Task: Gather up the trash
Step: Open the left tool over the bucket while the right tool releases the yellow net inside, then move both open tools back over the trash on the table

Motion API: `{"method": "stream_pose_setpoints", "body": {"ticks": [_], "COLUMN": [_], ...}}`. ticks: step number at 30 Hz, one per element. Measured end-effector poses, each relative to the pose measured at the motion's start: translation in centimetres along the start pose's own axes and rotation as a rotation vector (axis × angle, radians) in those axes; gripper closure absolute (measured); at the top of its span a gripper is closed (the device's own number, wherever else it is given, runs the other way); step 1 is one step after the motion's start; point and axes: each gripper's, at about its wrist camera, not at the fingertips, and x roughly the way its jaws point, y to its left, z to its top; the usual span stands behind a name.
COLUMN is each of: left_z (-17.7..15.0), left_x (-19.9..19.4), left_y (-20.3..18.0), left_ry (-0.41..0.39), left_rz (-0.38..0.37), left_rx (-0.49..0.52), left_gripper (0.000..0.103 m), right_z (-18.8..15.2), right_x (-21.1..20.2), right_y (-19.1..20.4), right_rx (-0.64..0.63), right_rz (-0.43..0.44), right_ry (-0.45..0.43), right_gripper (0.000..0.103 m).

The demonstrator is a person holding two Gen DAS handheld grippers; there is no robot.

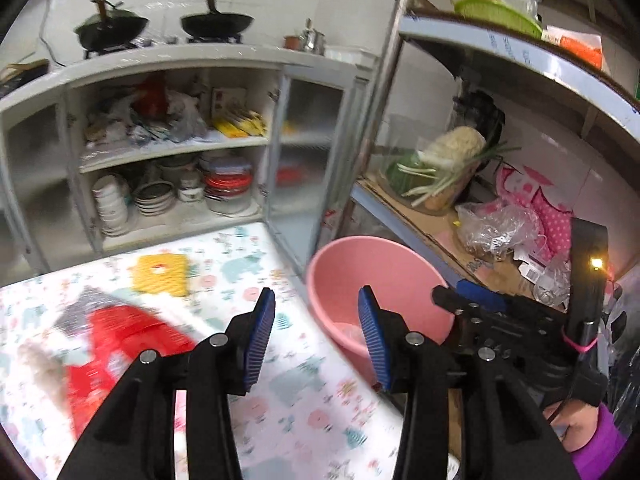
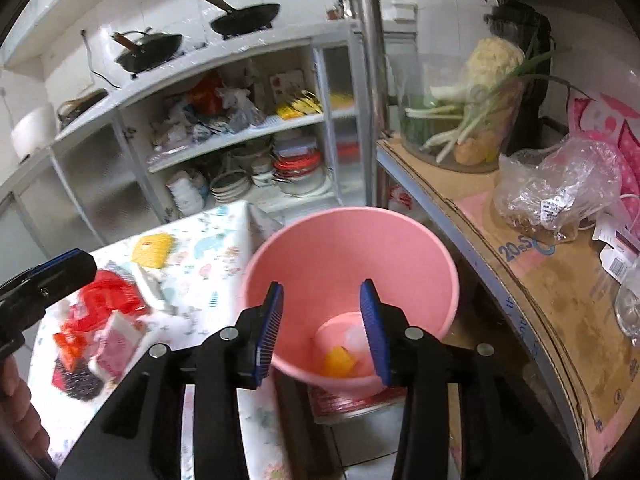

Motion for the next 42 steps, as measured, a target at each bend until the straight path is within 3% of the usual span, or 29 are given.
{"method": "stream_pose_setpoints", "body": {"ticks": [11, 19, 25, 28, 36, 42], "left_z": [-5.0, -9.4, -10.4, -9.9, -7.7, -8.2], "left_x": [-11.8, -14.4, -12.8, -11.3, -5.6, -2.4], "left_y": [8.5, 15.4, 20.4, 21.9, 23.1, 24.5], "left_ry": [-0.063, -0.017, 0.048, 0.066, 0.105, 0.156], "left_rz": [0.199, 0.347, 0.417, 0.41, 0.391, 0.442], "left_rx": [-0.134, -0.219, -0.312, -0.364, -0.4, -0.428], "left_gripper": [0.06, 0.056, 0.056, 0.056, 0.056, 0.057], "right_z": [-2.8, -4.2, -4.2, -4.1, -3.3, -3.9], "right_x": [-4.6, -3.9, -1.6, -0.5, 2.6, 4.6], "right_y": [6.2, 10.3, 12.7, 13.3, 13.8, 15.4], "right_rx": [-0.1, -0.182, -0.214, -0.221, -0.22, -0.213], "right_rz": [0.152, 0.241, 0.279, 0.285, 0.291, 0.36], "right_ry": [-0.01, 0.018, 0.043, 0.062, 0.114, 0.191], "right_gripper": [0.062, 0.062, 0.062, 0.062, 0.062, 0.062]}}
